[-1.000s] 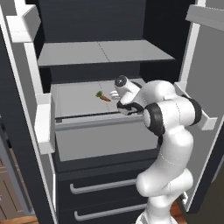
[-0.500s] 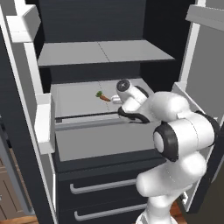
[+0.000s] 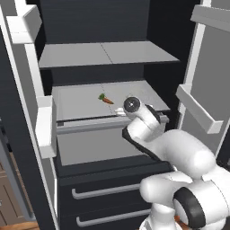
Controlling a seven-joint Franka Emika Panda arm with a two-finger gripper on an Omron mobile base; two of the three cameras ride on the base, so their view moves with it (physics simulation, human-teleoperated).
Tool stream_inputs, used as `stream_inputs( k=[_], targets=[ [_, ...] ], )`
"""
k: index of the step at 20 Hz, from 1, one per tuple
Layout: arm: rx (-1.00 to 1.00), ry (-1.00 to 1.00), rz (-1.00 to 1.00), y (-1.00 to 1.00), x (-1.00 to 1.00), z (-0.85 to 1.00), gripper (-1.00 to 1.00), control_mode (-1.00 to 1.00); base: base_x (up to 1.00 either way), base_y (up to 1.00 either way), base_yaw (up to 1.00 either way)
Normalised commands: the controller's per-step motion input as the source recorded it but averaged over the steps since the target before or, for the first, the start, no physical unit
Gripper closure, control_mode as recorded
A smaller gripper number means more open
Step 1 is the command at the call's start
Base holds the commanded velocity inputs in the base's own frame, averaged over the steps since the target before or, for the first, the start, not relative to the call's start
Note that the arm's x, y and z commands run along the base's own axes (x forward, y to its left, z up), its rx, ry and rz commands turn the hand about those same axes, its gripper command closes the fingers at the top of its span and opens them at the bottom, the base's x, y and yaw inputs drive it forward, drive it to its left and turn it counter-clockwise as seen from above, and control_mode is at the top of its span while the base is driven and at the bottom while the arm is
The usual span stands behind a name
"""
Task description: Move the egg and carrot from the top shelf to the second highest shelf to make space. Then, place the pitcher from the counter on the cleared top shelf.
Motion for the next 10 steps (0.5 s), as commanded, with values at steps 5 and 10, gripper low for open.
stream_inputs(
  k=[5, 10],
  targets=[
    [0.11, 0.0, 0.14, 0.0, -1.0, 0.68, -1.0, -1.0, 0.0, 0.0, 0.0],
    [0.06, 0.07, 0.18, 0.01, -0.85, 0.74, -1.0, -1.0, 0.0, 0.0, 0.0]
  ],
)
